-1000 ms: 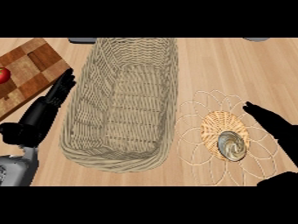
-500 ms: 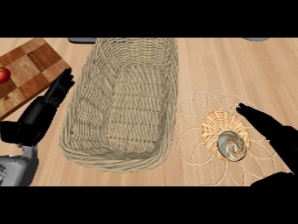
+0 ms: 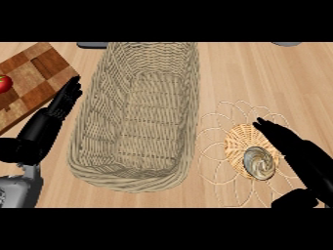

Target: Pick the cupcake from the placemat and place it in the basket

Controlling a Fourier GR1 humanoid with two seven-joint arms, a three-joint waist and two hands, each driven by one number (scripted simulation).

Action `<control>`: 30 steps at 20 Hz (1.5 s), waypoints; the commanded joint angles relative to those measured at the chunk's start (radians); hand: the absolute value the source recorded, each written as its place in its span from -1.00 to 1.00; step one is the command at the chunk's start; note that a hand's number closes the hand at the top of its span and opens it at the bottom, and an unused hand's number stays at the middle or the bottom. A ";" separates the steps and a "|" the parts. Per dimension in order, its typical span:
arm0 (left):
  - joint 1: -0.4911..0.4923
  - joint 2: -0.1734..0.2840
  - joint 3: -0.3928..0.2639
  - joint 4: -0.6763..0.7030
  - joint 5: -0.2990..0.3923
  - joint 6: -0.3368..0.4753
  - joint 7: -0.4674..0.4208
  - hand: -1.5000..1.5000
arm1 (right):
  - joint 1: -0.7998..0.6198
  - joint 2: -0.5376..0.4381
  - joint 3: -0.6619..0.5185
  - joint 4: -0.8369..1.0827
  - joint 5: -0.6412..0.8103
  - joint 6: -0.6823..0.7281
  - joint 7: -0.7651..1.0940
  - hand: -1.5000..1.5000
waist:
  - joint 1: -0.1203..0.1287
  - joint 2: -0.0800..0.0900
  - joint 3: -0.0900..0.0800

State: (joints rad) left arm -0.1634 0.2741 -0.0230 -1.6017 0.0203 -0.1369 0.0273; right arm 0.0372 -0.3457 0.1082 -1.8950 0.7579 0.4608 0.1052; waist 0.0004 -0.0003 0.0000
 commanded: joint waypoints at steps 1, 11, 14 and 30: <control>-0.006 -0.036 0.010 0.028 -0.043 -0.004 -0.023 0.00 | -0.016 0.032 0.001 -0.033 0.032 0.040 0.034 -1.00 | -0.002 0.000 0.000; -0.010 -0.073 0.033 0.016 -0.070 -0.031 -0.008 0.00 | -0.021 0.066 -0.005 0.124 0.136 -0.038 -0.036 -1.00 | -0.002 0.000 0.000; 0.013 -0.086 0.025 0.035 -0.096 -0.027 -0.047 0.00 | -0.035 0.088 0.014 0.223 0.177 -0.086 -0.061 -1.00 | -0.001 0.000 0.000; -0.014 -0.082 0.076 0.043 -0.089 -0.084 -0.030 0.00 | -0.038 0.110 0.086 0.294 0.265 -0.047 -0.103 1.00 | -0.002 0.000 0.000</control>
State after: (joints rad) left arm -0.1715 0.1932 0.0484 -1.5733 -0.0587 -0.2130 0.0060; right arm -0.0286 -0.2707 0.1494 -1.6078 0.9739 0.4430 -0.0182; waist -0.0009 -0.0063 -0.0099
